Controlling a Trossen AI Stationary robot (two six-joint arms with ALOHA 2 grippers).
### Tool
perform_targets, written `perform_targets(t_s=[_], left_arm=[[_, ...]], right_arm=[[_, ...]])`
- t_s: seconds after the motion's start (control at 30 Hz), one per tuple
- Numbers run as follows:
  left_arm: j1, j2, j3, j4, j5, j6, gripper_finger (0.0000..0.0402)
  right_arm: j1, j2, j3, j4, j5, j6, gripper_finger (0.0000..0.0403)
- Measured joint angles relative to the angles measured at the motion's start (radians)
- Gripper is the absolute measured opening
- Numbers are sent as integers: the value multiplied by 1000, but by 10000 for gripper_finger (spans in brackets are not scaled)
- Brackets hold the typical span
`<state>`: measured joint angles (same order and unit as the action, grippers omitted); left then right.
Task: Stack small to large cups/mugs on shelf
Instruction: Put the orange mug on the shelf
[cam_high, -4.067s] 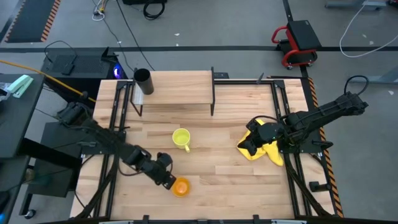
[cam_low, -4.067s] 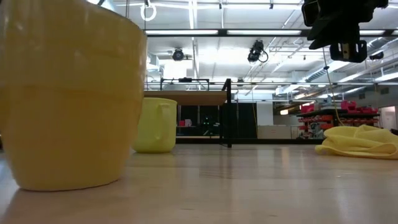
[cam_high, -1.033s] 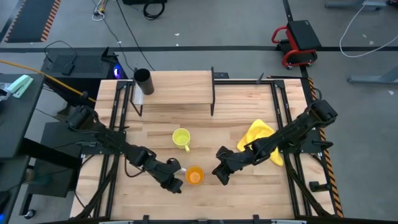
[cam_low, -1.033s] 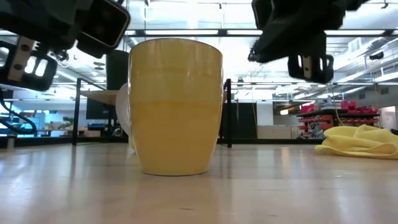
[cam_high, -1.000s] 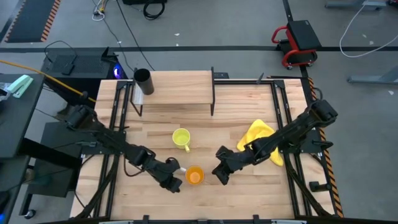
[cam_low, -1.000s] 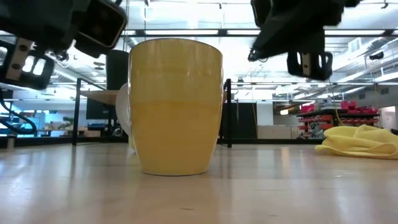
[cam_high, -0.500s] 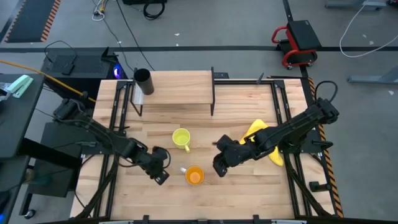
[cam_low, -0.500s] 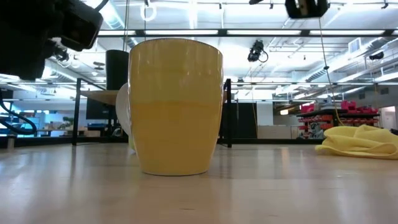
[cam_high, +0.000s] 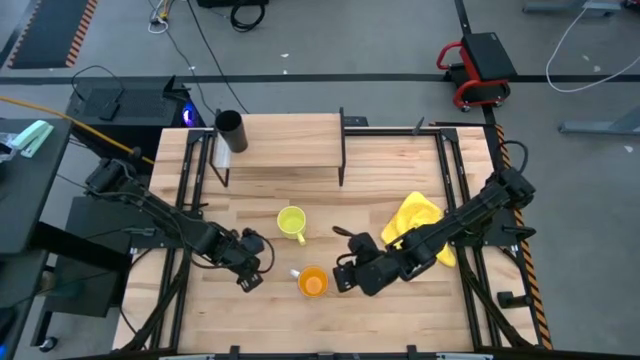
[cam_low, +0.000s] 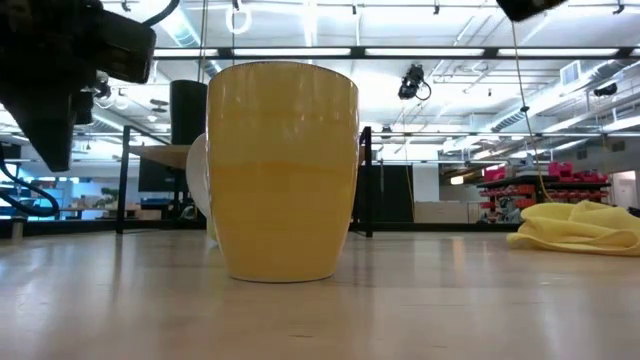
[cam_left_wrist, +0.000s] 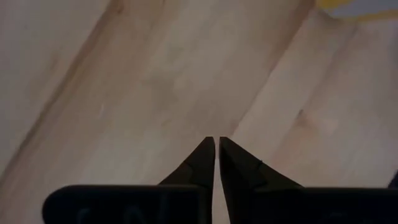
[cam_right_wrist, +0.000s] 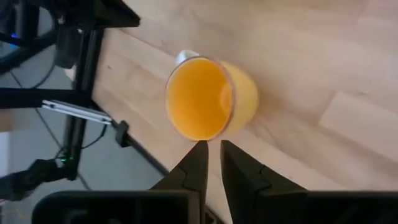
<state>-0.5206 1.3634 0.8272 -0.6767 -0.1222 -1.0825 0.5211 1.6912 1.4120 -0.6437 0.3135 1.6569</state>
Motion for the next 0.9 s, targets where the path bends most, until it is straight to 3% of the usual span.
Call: perform_targets(t_s=[0.23, 0.5, 0.9], left_arm=[[47, 5, 0, -1, -16, 73, 13], [72, 12, -1, -87, -70, 90, 20], [170, 75, -2, 186, -36, 178, 11]], right_arm=[[-33, 68, 117, -4, 3, -62, 23], [-41, 147, 136, -7, -27, -78, 5], [69, 226, 137, 43, -38, 18, 5]])
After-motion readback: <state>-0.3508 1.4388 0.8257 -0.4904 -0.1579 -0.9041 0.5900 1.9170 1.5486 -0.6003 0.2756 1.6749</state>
